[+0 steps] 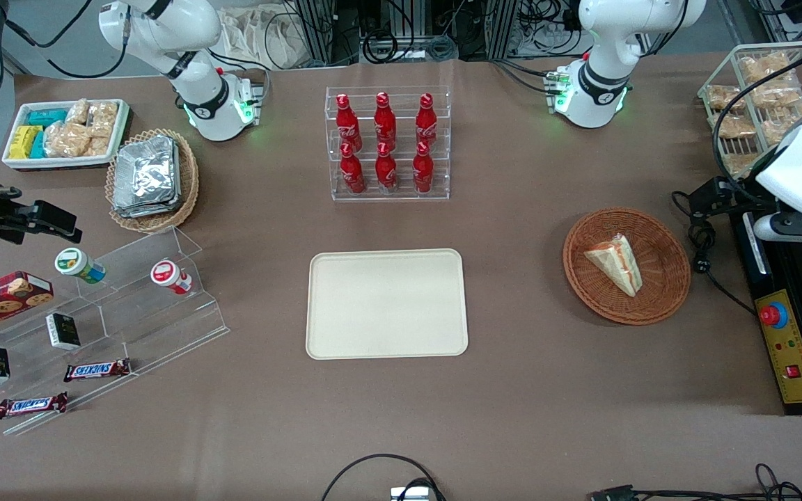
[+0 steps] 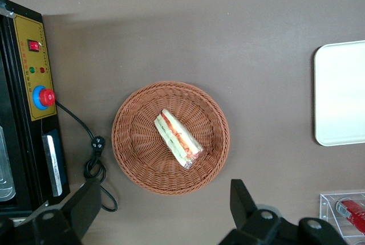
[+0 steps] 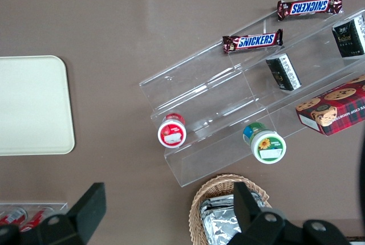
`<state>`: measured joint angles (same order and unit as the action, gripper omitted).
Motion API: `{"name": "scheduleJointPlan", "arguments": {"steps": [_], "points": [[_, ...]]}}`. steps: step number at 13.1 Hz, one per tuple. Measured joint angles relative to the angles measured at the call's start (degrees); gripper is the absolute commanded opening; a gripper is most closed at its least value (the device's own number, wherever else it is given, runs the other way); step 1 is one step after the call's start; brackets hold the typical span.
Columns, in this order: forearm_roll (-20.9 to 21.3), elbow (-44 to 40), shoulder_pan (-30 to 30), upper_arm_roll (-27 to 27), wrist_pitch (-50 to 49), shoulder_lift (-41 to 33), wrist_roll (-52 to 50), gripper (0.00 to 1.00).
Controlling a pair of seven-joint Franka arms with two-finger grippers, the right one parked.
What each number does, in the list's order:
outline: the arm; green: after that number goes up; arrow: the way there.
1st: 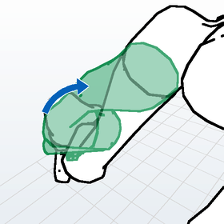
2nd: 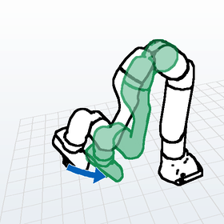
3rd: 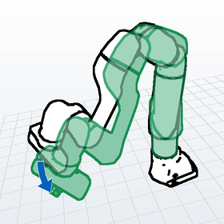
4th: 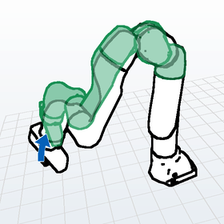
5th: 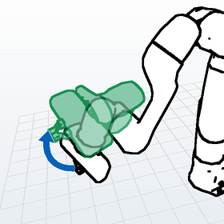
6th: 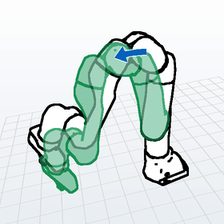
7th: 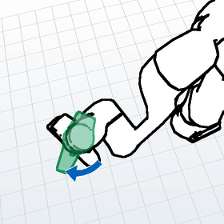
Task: Place sandwich from basket to tray
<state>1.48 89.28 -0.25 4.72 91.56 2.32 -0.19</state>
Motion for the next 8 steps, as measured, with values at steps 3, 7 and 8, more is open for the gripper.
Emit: {"name": "scheduleJointPlan", "arguments": {"steps": [3,7,8], "points": [[0.0,0.0,0.0,0.0,0.1,0.0,0.0,1.00],[0.0,0.2,0.0,-0.1,0.1,0.7,-1.7,1.00],[0.0,0.6,0.1,-0.2,0.6,1.2,-3.7,1.00]]}}
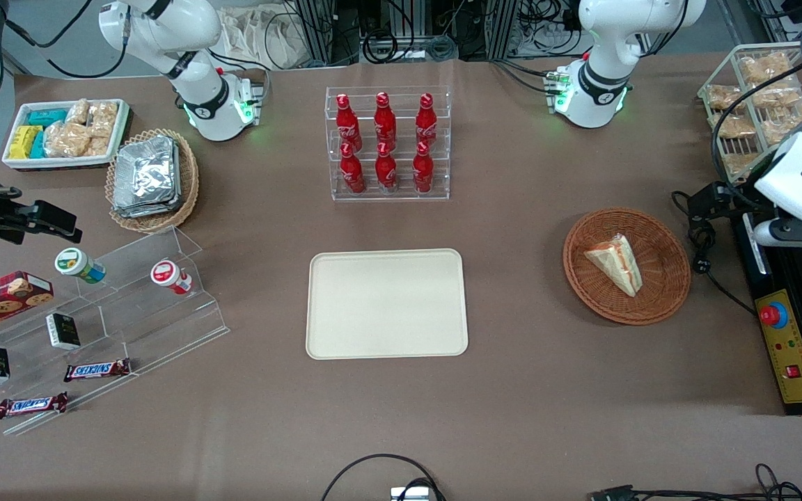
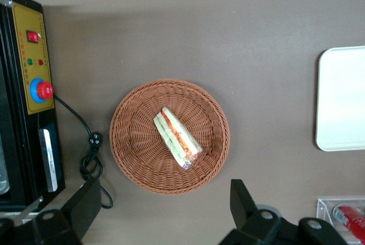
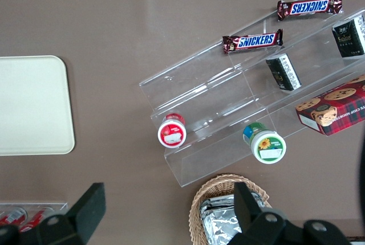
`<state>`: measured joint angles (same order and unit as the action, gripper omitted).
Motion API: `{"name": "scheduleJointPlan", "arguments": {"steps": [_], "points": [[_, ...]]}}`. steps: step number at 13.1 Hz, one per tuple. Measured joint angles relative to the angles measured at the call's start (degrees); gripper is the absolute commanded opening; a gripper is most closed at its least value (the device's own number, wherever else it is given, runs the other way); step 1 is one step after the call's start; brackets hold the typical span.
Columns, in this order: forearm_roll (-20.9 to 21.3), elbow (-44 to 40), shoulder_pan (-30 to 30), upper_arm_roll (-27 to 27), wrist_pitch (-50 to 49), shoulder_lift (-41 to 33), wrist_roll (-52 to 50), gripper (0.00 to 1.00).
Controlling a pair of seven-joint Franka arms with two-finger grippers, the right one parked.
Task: Place sandwich from basket to tray
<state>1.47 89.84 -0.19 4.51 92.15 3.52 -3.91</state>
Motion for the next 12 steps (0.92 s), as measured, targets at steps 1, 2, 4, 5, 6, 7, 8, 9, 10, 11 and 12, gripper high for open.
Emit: {"name": "scheduleJointPlan", "arguments": {"steps": [1,2,4,5,6,7,8,9,10,11,12], "points": [[0.0,0.9,0.0,0.0,1.1,0.5,-2.2,1.00],[0.0,2.6,0.0,0.0,3.0,0.9,-4.4,1.00],[0.0,7.3,0.0,0.0,7.0,1.1,-9.0,1.00],[0.0,9.6,0.0,0.0,8.6,1.1,-11.0,1.00],[0.0,11.7,0.0,0.1,10.4,1.0,-12.8,1.00],[0.0,14.2,-0.1,0.1,12.5,0.8,-14.5,1.00],[0.0,17.2,-0.1,0.1,15.2,0.2,-16.4,1.00],[0.0,20.7,-0.1,0.1,18.2,-0.5,-18.5,1.00],[0.0,24.7,-0.1,0.1,21.7,-1.4,-20.7,1.00],[0.0,28.5,-0.1,0.1,25.0,-2.2,-22.5,1.00],[0.0,31.8,-0.1,0.2,27.8,-2.8,-24.0,1.00]]}}
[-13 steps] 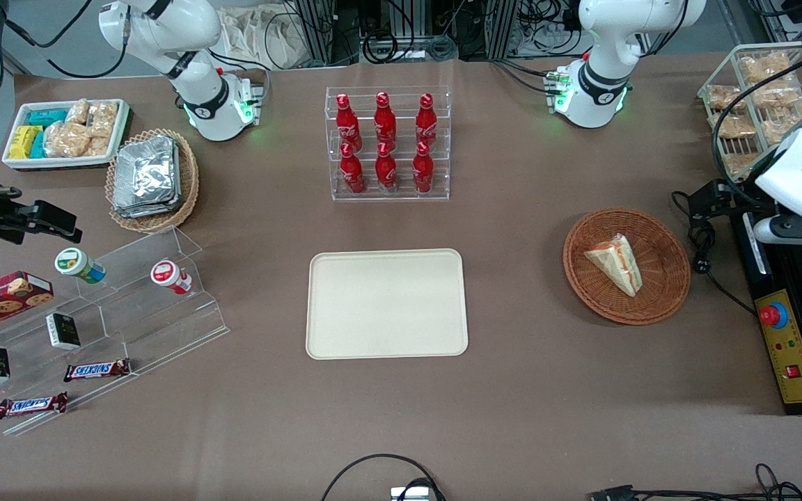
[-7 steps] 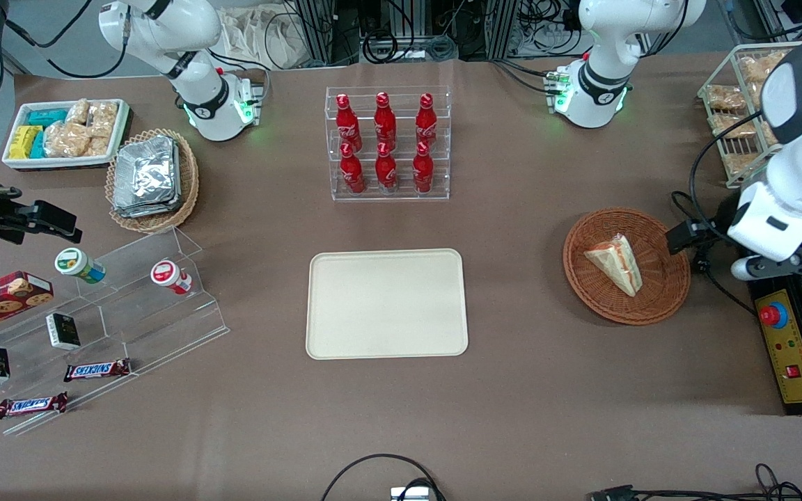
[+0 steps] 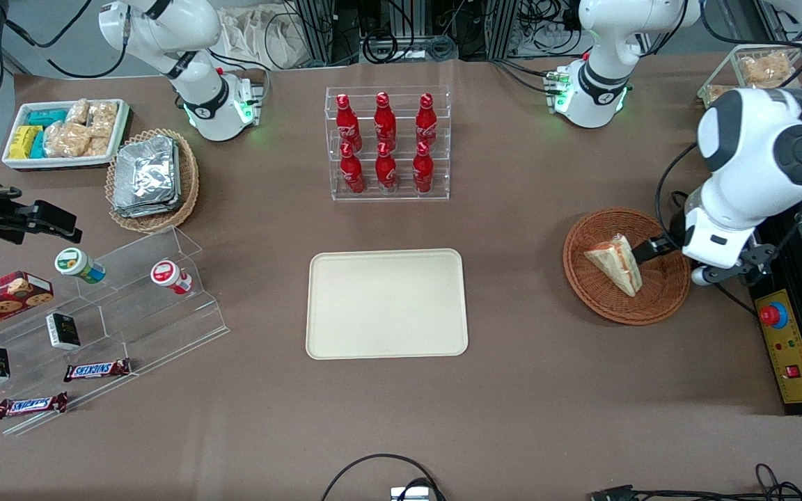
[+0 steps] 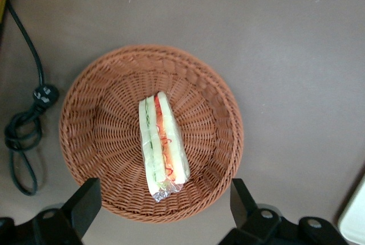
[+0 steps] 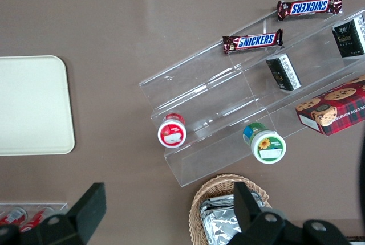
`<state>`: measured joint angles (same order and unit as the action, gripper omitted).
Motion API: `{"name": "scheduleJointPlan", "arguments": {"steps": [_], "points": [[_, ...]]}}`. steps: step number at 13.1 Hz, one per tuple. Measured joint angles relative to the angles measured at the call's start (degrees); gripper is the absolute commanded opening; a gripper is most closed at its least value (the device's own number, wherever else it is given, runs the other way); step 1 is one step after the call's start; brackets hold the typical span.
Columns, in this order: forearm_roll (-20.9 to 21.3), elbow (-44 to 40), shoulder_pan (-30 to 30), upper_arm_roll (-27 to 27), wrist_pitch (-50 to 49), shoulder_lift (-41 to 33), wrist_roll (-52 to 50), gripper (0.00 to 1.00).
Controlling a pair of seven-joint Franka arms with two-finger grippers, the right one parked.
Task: Place sandwich from basket to tray
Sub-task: 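Lower the open left gripper over the wrapped sandwich in the basket, then close the left gripper on the sandwich and lift it from the basket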
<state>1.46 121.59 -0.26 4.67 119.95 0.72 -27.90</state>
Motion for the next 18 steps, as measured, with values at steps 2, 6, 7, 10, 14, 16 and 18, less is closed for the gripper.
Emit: {"name": "scheduleJointPlan", "arguments": {"steps": [2,6,7,10,14,16,18], "points": [[0.0,4.0,0.0,0.0,3.3,-0.4,-2.4,1.00],[0.0,10.1,-0.1,0.0,10.8,-0.5,-5.3,1.00],[0.0,11.9,-0.1,0.0,13.4,-0.4,-6.3,1.00],[0.0,16.2,-0.1,0.0,19.0,-0.4,-7.4,1.00],[0.0,19.7,-0.3,0.1,25.3,1.1,-9.8,1.00],[0.0,20.8,-0.9,0.1,28.5,2.8,-10.3,1.00],[0.0,21.0,-1.0,0.1,30.5,4.6,-10.5,1.00]]}}
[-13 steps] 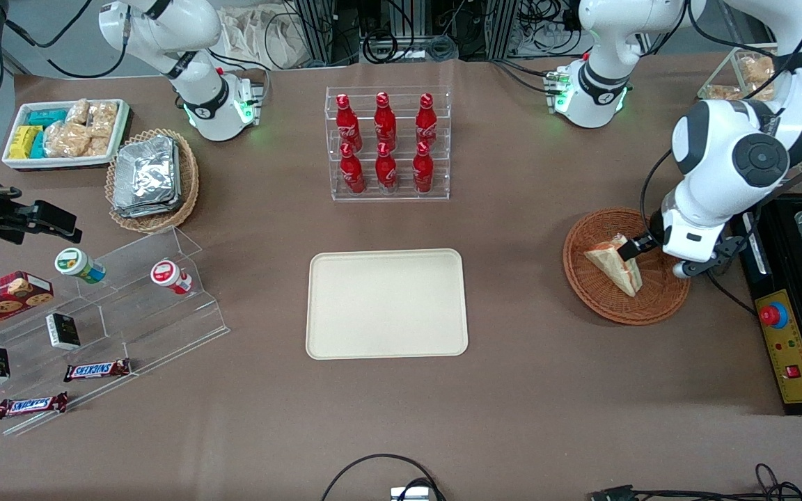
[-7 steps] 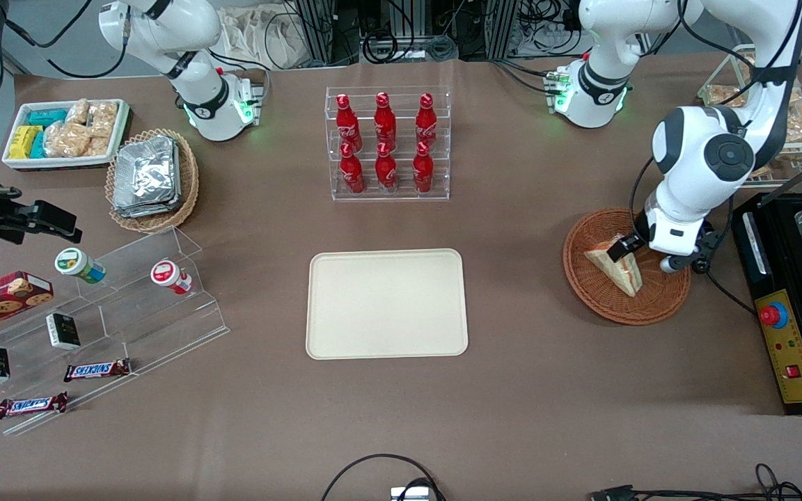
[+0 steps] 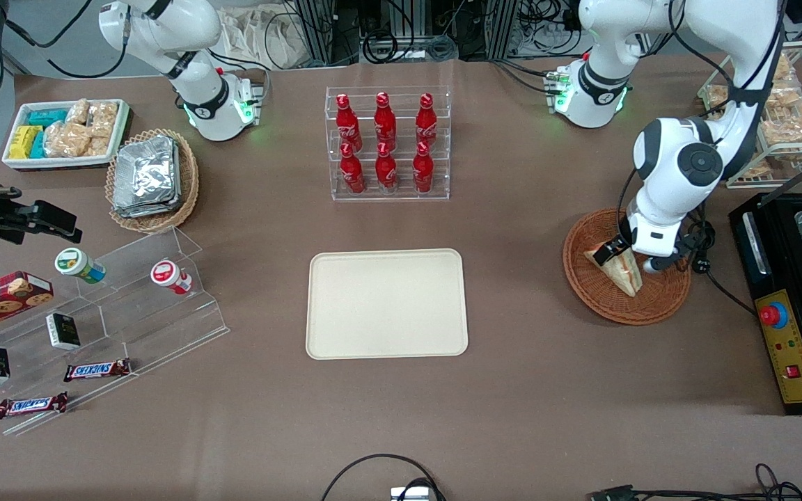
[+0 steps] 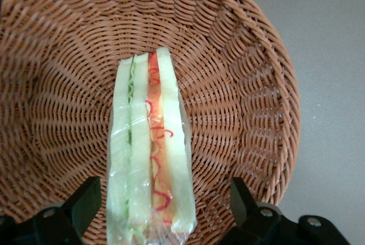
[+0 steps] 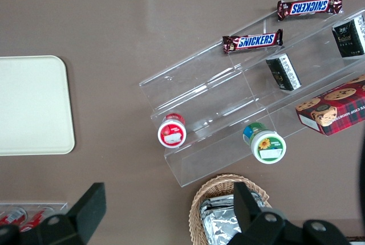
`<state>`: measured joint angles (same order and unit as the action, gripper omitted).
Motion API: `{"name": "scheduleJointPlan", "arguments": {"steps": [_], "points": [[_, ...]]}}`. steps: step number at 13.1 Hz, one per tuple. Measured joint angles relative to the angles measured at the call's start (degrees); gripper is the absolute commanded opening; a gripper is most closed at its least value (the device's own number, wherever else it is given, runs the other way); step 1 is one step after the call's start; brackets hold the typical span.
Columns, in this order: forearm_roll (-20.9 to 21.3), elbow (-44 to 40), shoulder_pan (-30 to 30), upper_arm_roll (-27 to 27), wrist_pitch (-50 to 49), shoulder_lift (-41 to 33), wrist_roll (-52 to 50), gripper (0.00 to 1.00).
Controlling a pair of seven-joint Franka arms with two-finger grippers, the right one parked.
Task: Place sandwich from basket to tray
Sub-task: 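Close the left gripper on the sandwich and lift it from the basket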
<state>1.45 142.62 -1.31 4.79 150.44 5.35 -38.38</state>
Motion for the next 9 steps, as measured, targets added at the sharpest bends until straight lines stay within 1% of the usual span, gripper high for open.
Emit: {"name": "scheduleJointPlan", "arguments": {"steps": [1,2,3,4,5,6,7,9], "points": [[0.0,0.0,0.0,0.0,0.6,0.7,0.0,0.94],[0.0,0.0,0.0,0.0,0.8,1.1,0.0,0.79],[0.0,0.0,0.0,0.0,0.9,1.3,0.0,0.56],[0.0,0.0,0.0,0.0,0.9,1.3,0.0,0.38],[0.0,0.0,0.0,0.0,0.9,1.3,0.0,0.27],[0.1,0.0,0.0,0.0,0.9,1.3,0.0,0.21],[0.1,0.0,0.0,0.0,0.9,1.3,0.0,0.18],[0.2,0.0,0.0,0.0,0.9,1.3,0.1,0.18]]}}
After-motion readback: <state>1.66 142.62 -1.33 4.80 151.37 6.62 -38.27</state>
